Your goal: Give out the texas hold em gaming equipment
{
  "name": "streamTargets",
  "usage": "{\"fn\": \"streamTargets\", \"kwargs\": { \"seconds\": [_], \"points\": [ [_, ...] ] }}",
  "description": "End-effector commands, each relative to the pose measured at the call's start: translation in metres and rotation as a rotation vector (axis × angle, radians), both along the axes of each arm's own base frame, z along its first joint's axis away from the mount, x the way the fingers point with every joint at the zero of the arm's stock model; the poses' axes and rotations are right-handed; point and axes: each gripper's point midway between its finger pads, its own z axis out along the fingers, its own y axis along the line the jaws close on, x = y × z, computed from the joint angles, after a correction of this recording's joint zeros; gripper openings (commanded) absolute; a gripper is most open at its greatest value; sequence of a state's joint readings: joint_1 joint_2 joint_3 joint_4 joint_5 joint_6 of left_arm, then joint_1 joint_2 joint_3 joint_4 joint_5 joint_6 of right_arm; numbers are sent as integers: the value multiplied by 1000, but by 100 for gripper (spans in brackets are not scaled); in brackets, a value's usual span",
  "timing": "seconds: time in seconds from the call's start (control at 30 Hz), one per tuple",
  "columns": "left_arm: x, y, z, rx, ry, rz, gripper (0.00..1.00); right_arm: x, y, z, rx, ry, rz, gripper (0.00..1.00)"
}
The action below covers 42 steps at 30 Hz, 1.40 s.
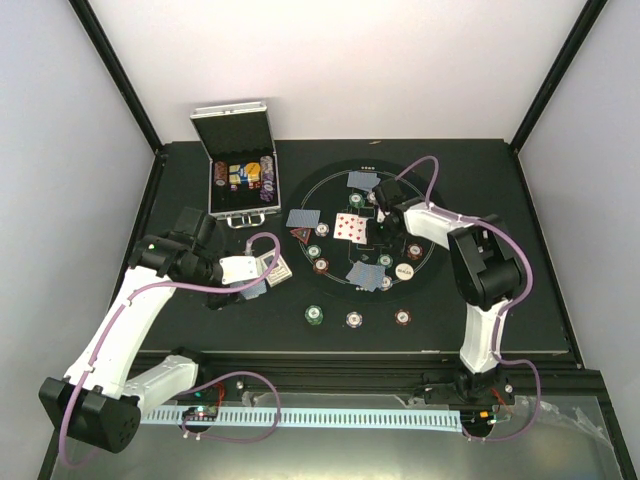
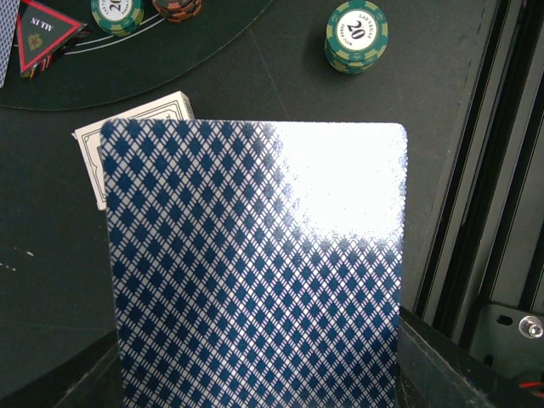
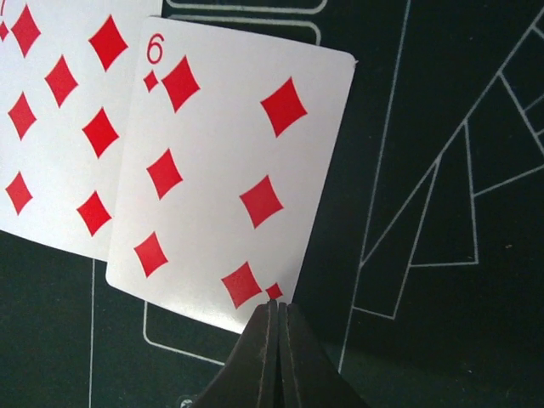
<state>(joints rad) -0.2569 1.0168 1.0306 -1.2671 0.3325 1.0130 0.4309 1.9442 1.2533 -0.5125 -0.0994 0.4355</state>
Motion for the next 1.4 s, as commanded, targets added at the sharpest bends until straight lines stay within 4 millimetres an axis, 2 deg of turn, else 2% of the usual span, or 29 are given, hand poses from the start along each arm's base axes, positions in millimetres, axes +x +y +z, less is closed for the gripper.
{"fn": "streamTargets", "kwargs": {
  "seconds": [0.0, 0.13, 0.2, 0.27, 0.4, 0.47, 0.5, 0.57, 0.6, 0.67, 0.73, 0.77, 0.83, 0.9, 1.0, 1.07, 1.13, 1.27, 1.37],
  "points": [
    [5, -2, 6, -7, -16, -4, 2, 4, 4, -3, 3, 7, 15, 1],
    [5, -2, 5, -5, -14, -4, 2, 2, 10, -6, 41, 17, 22, 1],
    [5, -2, 6, -5, -18, -3, 2, 3, 10, 0, 45, 2, 21, 1],
    [5, -2, 6, -4, -18, -3, 2, 8, 10, 15, 48, -36, 16, 4],
    [6, -2, 7, -6, -20, -1, 2, 21, 1, 62, 25, -148, -7, 21],
    [6, -2, 7, -7, -18, -1, 2, 26, -7, 90, 2, -219, -36, 37],
    [5, -2, 7, -7, -19, -2, 2, 29, -14, 105, -12, -261, -70, 50],
    [5, -2, 8, -9, -20, -1, 1, 33, -34, 135, -38, -352, -181, 91],
    [5, -2, 8, -9, -20, -1, 2, 35, -46, 146, -30, -383, -248, 99],
    [4, -2, 9, -10, -22, 0, 2, 38, -56, 161, 93, -406, -293, 100],
    [4, -2, 9, -11, -24, 1, 2, 38, -38, 175, 364, -400, -215, 100],
    [4, -2, 9, -12, -21, 0, 1, 33, -32, 175, 451, -374, -195, 100],
    [4, -2, 9, -10, -23, 1, 2, 24, -16, 175, 520, -339, -150, 100],
    [4, -2, 8, -12, -22, 0, 2, 10, 6, 169, 512, -287, -87, 100],
    [5, -3, 9, -15, -24, -1, 2, -24, 53, 163, 567, -215, 52, 100],
    [6, -3, 10, -17, -24, 1, 2, -58, 91, 170, 672, -183, 177, 100],
    [6, -4, 10, -19, -25, -1, 1, -88, 118, 178, 772, -153, 258, 100],
    [6, -4, 10, -18, -22, 0, 2, -131, 154, 190, 865, -111, 361, 100],
    [8, -6, 12, -27, -20, 1, 2, -152, 178, 193, 920, -55, 416, 91]
  ]
}}
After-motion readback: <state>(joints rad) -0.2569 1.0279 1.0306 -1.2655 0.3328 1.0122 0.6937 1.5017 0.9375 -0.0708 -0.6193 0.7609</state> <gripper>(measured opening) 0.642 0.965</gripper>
